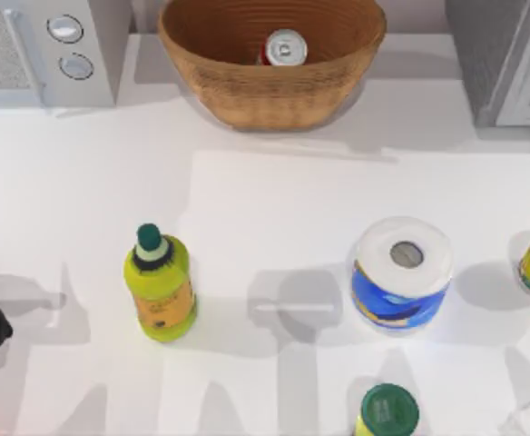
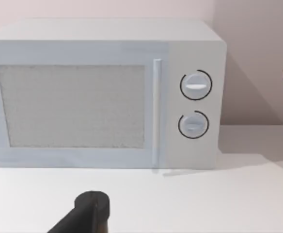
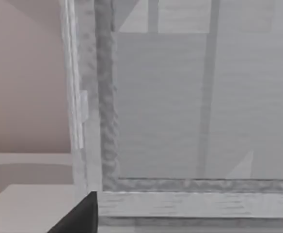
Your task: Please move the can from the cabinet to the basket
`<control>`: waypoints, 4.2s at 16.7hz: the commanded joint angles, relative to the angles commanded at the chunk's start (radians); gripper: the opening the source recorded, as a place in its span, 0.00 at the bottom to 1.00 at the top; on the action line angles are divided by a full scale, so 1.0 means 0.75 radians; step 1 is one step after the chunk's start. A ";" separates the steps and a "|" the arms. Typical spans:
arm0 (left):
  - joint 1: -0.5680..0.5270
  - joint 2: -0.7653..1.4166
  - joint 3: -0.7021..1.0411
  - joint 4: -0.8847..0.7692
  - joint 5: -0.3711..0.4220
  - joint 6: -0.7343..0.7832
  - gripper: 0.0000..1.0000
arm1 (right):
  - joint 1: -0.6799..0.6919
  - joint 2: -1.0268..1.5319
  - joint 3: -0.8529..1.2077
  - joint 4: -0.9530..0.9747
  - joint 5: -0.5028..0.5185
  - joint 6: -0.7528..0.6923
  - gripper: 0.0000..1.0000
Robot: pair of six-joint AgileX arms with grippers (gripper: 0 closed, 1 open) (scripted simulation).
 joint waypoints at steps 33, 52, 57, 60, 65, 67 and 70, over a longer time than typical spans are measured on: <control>0.000 0.000 0.000 0.000 0.000 0.000 1.00 | -0.911 1.236 1.166 0.058 -0.902 0.026 1.00; 0.000 0.000 0.000 0.000 0.000 0.000 1.00 | -0.878 1.032 2.139 -1.104 -0.868 0.026 1.00; 0.000 0.000 0.000 0.000 0.000 0.000 1.00 | -0.623 1.030 2.140 -1.110 -0.615 0.026 1.00; 0.000 0.000 0.000 0.000 0.000 0.000 1.00 | -0.361 1.023 2.138 -1.121 -0.352 0.024 1.00; 0.000 0.000 0.000 0.000 0.000 0.000 1.00 | 0.161 1.002 2.130 -1.148 0.171 0.019 1.00; 0.000 0.000 0.000 0.000 0.000 0.000 1.00 | 0.373 0.992 2.125 -1.160 0.383 0.016 1.00; 0.000 0.000 0.000 0.000 0.000 0.000 1.00 | 0.666 0.979 2.119 -1.173 0.677 0.014 1.00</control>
